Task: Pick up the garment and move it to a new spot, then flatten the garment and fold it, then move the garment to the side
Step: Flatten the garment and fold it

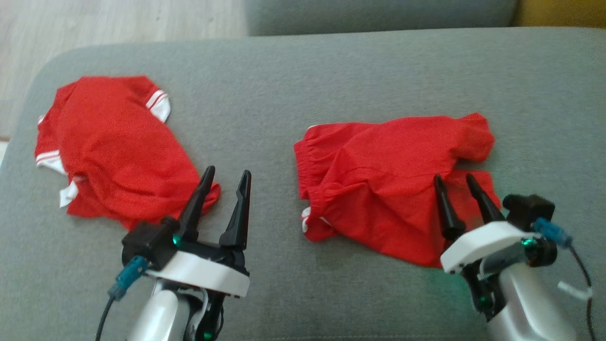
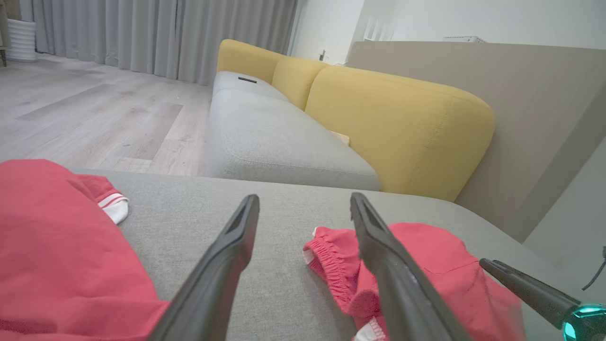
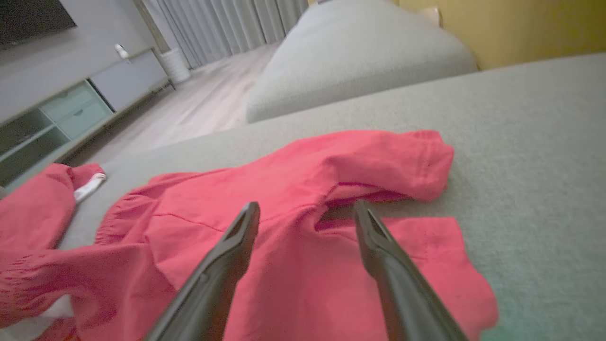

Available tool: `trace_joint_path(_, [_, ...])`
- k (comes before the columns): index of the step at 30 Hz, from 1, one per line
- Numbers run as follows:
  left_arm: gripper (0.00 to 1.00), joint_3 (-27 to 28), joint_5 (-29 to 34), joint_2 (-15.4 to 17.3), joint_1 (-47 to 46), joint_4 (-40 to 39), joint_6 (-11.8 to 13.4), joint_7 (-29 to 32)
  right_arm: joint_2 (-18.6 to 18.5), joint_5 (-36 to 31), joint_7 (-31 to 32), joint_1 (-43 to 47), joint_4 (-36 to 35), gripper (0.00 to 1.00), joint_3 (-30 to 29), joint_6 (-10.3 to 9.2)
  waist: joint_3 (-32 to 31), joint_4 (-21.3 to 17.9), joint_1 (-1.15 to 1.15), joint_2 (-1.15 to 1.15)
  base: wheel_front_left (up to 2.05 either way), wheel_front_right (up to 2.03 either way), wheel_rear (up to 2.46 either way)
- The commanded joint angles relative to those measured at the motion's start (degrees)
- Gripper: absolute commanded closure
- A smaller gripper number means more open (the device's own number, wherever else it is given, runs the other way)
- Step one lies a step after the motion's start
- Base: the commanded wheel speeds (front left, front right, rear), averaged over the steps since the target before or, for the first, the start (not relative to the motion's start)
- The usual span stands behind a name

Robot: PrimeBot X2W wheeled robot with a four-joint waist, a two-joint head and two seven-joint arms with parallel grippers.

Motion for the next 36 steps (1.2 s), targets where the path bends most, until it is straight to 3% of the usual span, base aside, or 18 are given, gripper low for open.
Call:
trace_joint_path(1, [0.0, 1.4, -0.58, 0.06, -2.87, -1.76, -0.03, -0.3, -1.33, 0.76, 1.05, -3.15, -0.1, 0.0, 1.26, -0.04, 1.41, 1.59, 0.0, 0.0, 0.0, 0.0, 0.0])
trace_joint_path(5, [0.0, 1.04, -0.82, 0.06, -3.37, -1.69, 0.04, -0.3, -2.28, 2.25, 2.87, -5.05, 2.57, 0.01, 1.51, -0.04, 2.24, 2.74, 0.0, 0.0, 0.0, 0.0, 0.0])
trace_joint_path(6, [0.0, 0.95, -0.89, 0.06, -3.49, -1.67, 0.1, -0.3, -2.5, 3.07, 3.26, -5.68, 3.17, 0.68, 1.79, -0.04, 2.41, 3.02, 0.0, 0.0, 0.0, 0.0, 0.0])
trace_joint_path(7, [0.0, 0.83, -0.96, 0.06, -3.61, -1.64, 0.12, -0.3, -2.88, 3.7, 3.33, -6.27, 3.56, 1.0, 1.98, -0.04, 2.59, 3.33, 0.0, 0.0, 0.0, 0.0, 0.0])
trace_joint_path(18, [0.0, 0.25, -1.69, 0.06, -4.21, -1.44, 0.46, -0.3, -8.11, 4.18, 5.58, -12.65, 4.47, 1.0, 3.39, -0.04, 2.54, 5.07, 0.0, 0.0, 0.0, 0.0, 0.0])
trace_joint_path(28, [0.0, -0.69, -2.3, 0.06, -5.24, -1.45, 0.3, -0.3, -12.28, 7.14, 17.54, -22.14, 8.56, 1.0, 3.9, -0.04, 3.92, 7.88, 0.0, 0.0, 0.0, 0.0, 0.0])
trace_joint_path(33, [0.0, -1.09, -2.58, 0.06, -5.71, -1.51, 0.46, -0.3, -13.59, 7.25, 20.26, -26.48, 13.64, 1.0, 3.75, -0.04, 4.8, 9.49, 0.0, 0.0, 0.0, 0.0, 0.0])
trace_joint_path(34, [0.0, -1.14, -2.59, 0.06, -5.76, -1.51, 0.48, -0.3, -13.93, 6.43, 19.81, -27.32, 14.84, 0.78, 3.82, -0.04, 4.91, 9.71, 0.0, 0.0, 0.0, 0.0, 0.0])
trace_joint_path(35, [0.0, -1.17, -2.61, 0.06, -5.8, -1.52, 0.51, -0.3, -14.14, 5.59, 18.92, -28.12, 16.15, 0.2, 3.54, -0.04, 4.98, 9.87, 0.0, 0.0, 0.0, 0.0, 0.0])
trace_joint_path(36, [0.0, -1.19, -2.63, 0.06, -5.83, -1.52, 0.53, -0.3, -13.99, 5.16, 18.42, -28.82, 17.7, 0.0, 3.0, -0.04, 4.98, 9.98, 0.0, 0.0, 0.0, 0.0, 0.0])
